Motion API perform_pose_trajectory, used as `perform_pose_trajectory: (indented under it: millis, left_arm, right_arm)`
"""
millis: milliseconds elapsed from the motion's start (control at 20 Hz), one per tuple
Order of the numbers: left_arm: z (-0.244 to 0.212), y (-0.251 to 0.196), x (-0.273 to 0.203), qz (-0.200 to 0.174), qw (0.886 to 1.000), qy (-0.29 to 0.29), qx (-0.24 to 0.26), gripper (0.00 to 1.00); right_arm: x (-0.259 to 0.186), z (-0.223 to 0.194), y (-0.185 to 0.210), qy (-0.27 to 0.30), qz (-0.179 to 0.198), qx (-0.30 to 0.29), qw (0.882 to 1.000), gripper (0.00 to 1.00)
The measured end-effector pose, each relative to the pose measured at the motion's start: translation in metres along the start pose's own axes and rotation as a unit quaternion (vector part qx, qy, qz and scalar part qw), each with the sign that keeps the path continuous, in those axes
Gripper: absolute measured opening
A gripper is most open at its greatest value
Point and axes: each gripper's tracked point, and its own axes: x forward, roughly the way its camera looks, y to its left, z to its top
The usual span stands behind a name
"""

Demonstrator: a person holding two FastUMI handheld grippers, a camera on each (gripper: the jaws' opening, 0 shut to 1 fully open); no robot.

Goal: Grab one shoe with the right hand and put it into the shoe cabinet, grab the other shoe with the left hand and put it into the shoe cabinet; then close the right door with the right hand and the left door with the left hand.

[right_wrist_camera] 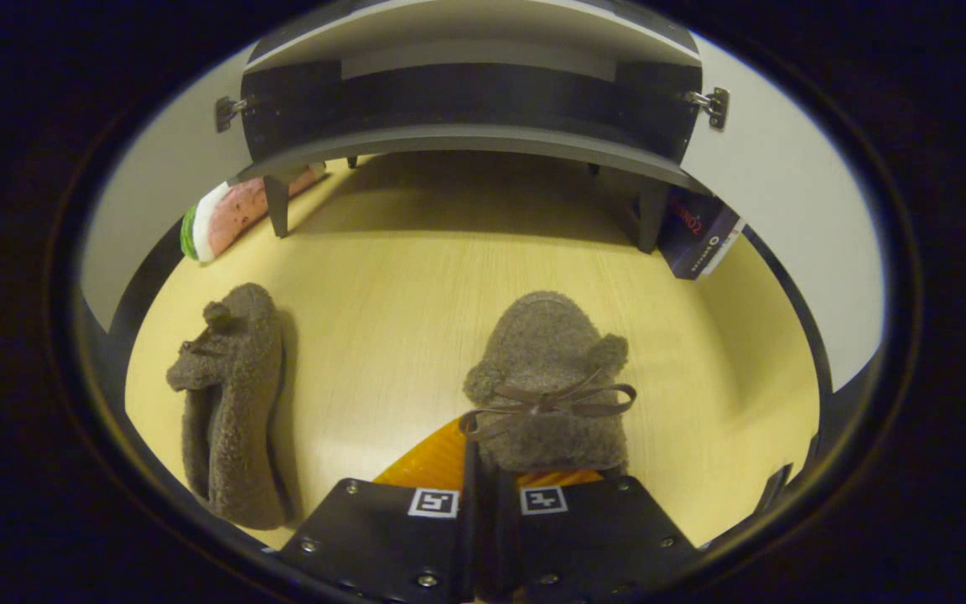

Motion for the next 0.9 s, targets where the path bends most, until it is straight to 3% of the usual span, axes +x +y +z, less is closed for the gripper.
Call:
perform_pose_trajectory:
  millis: [100,450,900]
  left_arm:
    - [-0.001,-0.003,0.0,-0.002,1.0,0.001,0.001,0.97]
    - [-0.006,-0.018,0.001,-0.017,1.0,0.005,0.001,0.97]
    - [-0.011,-0.032,0.006,-0.029,0.999,0.003,-0.013,0.97]
  right_arm:
    - [-0.002,0.001,0.001,0.002,0.002,0.006,1.0,0.01]
    - [-0.015,0.015,-0.008,-0.006,0.026,0.041,0.999,0.01]
    - [-0.078,0.093,-0.035,-0.104,0.031,0.059,0.992,0.01]
